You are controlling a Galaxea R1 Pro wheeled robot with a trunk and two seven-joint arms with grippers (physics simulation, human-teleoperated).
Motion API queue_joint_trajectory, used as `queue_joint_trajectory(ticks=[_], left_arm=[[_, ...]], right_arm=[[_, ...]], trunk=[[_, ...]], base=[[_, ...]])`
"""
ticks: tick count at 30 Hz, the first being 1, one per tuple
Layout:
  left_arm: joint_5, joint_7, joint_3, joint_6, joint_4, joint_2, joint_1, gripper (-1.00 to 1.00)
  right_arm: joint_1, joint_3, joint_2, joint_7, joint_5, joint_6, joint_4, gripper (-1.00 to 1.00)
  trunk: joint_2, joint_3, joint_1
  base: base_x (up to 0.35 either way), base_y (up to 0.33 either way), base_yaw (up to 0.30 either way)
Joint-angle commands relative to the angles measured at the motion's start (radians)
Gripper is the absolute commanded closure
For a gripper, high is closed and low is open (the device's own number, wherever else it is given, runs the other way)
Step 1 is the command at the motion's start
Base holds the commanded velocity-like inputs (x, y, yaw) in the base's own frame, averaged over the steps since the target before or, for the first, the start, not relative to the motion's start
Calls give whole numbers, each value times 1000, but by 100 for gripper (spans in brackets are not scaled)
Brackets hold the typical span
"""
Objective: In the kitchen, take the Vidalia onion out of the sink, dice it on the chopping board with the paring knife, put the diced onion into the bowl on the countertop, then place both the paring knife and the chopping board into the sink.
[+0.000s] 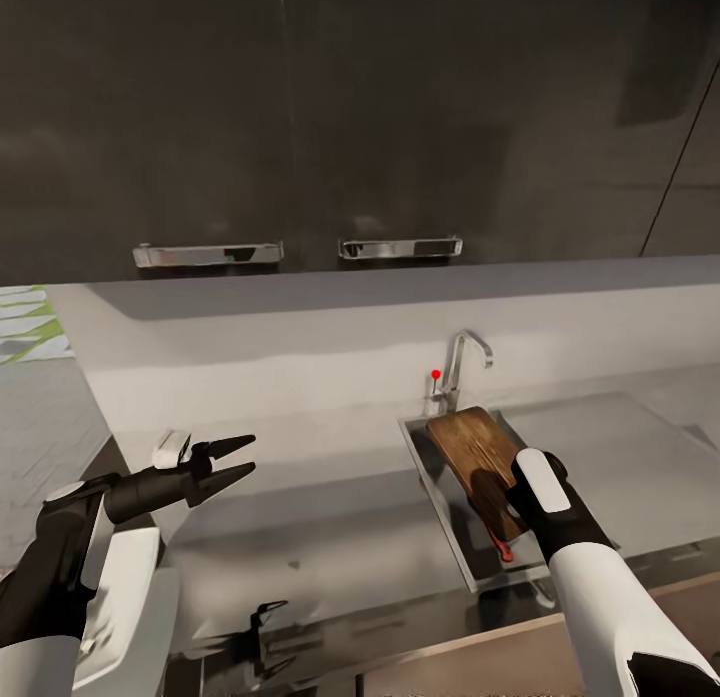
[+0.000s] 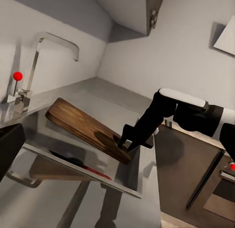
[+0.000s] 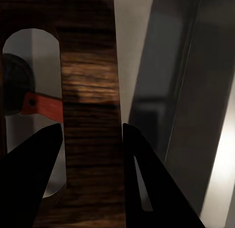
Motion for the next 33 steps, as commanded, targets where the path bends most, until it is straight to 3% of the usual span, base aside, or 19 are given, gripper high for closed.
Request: queue_joint_trajectory(ticks=[1, 33], left_arm=[[0, -4, 0, 11, 0, 0, -1, -100], [0, -3, 0, 11, 1, 0, -1, -100]], right_arm=[[-1, -1, 0, -5, -3, 10, -2, 100], [-1, -1, 0, -4, -4, 11, -3, 100]], trunk=[[-2, -4, 1], [-2, -27, 1]], base=[[0, 0, 0], [0, 0, 19]])
